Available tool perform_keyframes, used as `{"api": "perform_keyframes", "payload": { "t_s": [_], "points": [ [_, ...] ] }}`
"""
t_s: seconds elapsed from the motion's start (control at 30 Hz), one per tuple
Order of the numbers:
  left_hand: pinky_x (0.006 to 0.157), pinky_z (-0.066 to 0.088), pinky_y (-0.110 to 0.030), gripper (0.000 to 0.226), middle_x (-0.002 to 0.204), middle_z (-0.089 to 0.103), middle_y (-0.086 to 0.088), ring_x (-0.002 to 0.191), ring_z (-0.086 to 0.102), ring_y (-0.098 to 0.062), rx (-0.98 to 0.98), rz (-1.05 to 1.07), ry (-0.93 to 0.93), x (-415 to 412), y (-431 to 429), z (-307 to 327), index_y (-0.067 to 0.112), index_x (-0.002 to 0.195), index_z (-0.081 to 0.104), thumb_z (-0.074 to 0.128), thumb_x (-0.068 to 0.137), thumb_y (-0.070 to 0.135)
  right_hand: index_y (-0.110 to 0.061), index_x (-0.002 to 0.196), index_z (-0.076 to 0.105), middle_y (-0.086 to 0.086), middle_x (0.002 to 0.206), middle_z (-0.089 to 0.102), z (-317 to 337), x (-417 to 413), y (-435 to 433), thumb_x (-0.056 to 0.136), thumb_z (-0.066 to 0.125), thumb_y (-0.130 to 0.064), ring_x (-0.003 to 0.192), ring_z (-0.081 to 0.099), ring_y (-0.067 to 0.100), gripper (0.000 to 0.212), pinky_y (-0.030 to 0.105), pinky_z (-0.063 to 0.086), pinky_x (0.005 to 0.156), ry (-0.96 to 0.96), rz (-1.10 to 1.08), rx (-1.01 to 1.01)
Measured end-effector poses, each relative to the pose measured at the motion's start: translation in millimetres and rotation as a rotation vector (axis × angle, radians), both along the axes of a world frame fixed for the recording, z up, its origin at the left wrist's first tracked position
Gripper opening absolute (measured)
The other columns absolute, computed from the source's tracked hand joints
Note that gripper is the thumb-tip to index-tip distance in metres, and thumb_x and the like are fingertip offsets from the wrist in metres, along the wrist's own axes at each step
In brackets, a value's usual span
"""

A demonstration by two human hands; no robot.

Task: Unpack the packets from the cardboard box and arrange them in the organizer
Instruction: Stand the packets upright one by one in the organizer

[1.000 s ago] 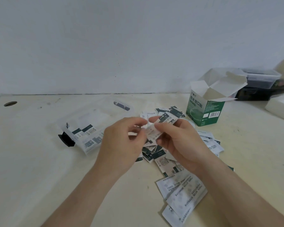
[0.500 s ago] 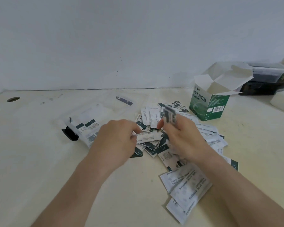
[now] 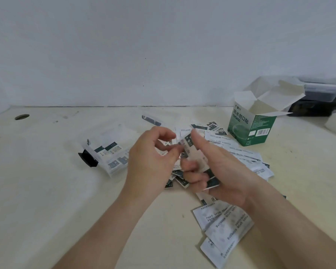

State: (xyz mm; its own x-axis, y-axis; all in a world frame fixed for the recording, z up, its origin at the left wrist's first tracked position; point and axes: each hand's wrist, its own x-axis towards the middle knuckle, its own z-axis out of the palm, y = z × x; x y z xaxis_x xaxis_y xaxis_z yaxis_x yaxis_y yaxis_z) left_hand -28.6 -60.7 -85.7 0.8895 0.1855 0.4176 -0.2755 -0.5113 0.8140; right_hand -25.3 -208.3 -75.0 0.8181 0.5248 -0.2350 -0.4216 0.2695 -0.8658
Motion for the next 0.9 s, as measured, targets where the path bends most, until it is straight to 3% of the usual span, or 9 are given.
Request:
{"api": "perform_keyframes", "payload": {
  "t_s": [0.13, 0.2, 0.33, 0.47, 0.57, 0.67, 0.73, 0.8, 0.9],
  "points": [
    [0.079, 0.036, -0.021, 0.036, 0.115, 0.06, 0.013, 0.099, 0.051, -0.008, 0.625, -0.048, 0.162, -1, 6, -7, 0.035, 0.121, 0.053, 0.062, 0.087, 0.037, -0.005, 0.111, 0.067, -0.002, 0.063, 0.035, -1, 11, -12, 0.095, 0.058, -0.023, 0.048, 0.025, 0.009, 0.025, 0.02, 0.024, 0.038, -0.107, -0.234, -0.144],
    [0.085, 0.039, -0.026, 0.047, 0.124, 0.055, 0.009, 0.107, 0.051, -0.014, 0.747, -0.106, 0.209, -2, 5, -12, 0.03, 0.132, 0.042, 0.057, 0.089, 0.044, -0.005, 0.111, 0.066, -0.001, 0.064, 0.036, -1, 14, -15, 0.097, 0.054, -0.02, 0.05, 0.025, 0.01, 0.024, 0.021, 0.024, 0.041, -0.062, -0.307, -0.081],
    [0.074, 0.05, -0.034, 0.035, 0.107, 0.065, 0.002, 0.092, 0.061, -0.022, 0.877, -0.055, 0.22, -1, 6, -12, 0.027, 0.128, 0.044, 0.049, 0.095, 0.038, -0.014, 0.108, 0.063, 0.001, 0.065, 0.042, -2, 14, -14, 0.098, 0.049, -0.027, 0.051, 0.031, 0.012, 0.021, 0.023, 0.025, 0.045, -0.004, -0.263, -0.039],
    [0.065, 0.052, -0.037, 0.019, 0.08, 0.065, 0.0, 0.073, 0.06, -0.024, 0.945, 0.026, 0.173, 1, 14, -7, 0.026, 0.098, 0.06, 0.042, 0.094, 0.025, -0.019, 0.109, 0.058, 0.001, 0.065, 0.04, -5, 13, -13, 0.097, 0.05, -0.033, 0.05, 0.03, 0.013, 0.02, 0.023, 0.023, 0.043, 0.049, -0.25, -0.062],
    [0.071, 0.052, -0.034, 0.02, 0.08, 0.071, 0.004, 0.078, 0.065, -0.02, 0.708, 0.082, 0.119, 0, 17, 4, 0.028, 0.096, 0.07, 0.05, 0.091, 0.024, -0.024, 0.114, 0.059, 0.0, 0.065, 0.037, -6, 14, -13, 0.096, 0.051, -0.031, 0.05, 0.027, 0.013, 0.02, 0.023, 0.019, 0.044, 0.077, -0.284, -0.058],
    [0.068, 0.052, -0.023, 0.014, 0.073, 0.073, 0.013, 0.071, 0.069, -0.003, 0.044, 0.047, 0.179, 0, 16, 18, 0.031, 0.083, 0.073, 0.071, 0.082, 0.017, -0.024, 0.117, 0.059, -0.001, 0.065, 0.036, -6, 13, -9, 0.096, 0.055, -0.034, 0.052, 0.027, 0.013, 0.024, 0.024, 0.021, 0.044, 0.051, -0.302, -0.048],
    [0.066, 0.053, -0.025, 0.02, 0.074, 0.075, 0.004, 0.069, 0.072, -0.011, -0.369, -0.076, 0.289, 1, 14, 18, 0.022, 0.086, 0.073, 0.077, 0.076, 0.005, -0.018, 0.112, 0.058, -0.002, 0.065, 0.035, -6, 11, -5, 0.09, 0.062, -0.041, 0.053, 0.027, 0.012, 0.032, 0.023, 0.021, 0.045, 0.006, -0.296, 0.0],
    [0.067, 0.055, -0.032, 0.023, 0.079, 0.075, -0.006, 0.07, 0.072, -0.021, -0.554, -0.162, 0.366, 0, 10, 16, 0.012, 0.092, 0.071, 0.078, 0.072, 0.001, -0.011, 0.098, 0.057, -0.002, 0.065, 0.037, -6, 7, -1, 0.083, 0.066, -0.046, 0.053, 0.03, 0.01, 0.039, 0.022, 0.022, 0.048, -0.065, -0.235, 0.018],
    [0.063, 0.054, -0.034, 0.026, 0.08, 0.075, -0.009, 0.068, 0.072, -0.024, -0.593, -0.228, 0.43, -5, -3, 11, 0.01, 0.093, 0.066, 0.079, 0.071, 0.004, -0.005, 0.096, 0.068, 0.012, 0.075, 0.067, -5, 0, 9, 0.09, 0.061, -0.037, 0.061, 0.059, 0.016, 0.034, 0.025, 0.043, 0.055, -0.162, -0.225, -0.074]
  ]
}}
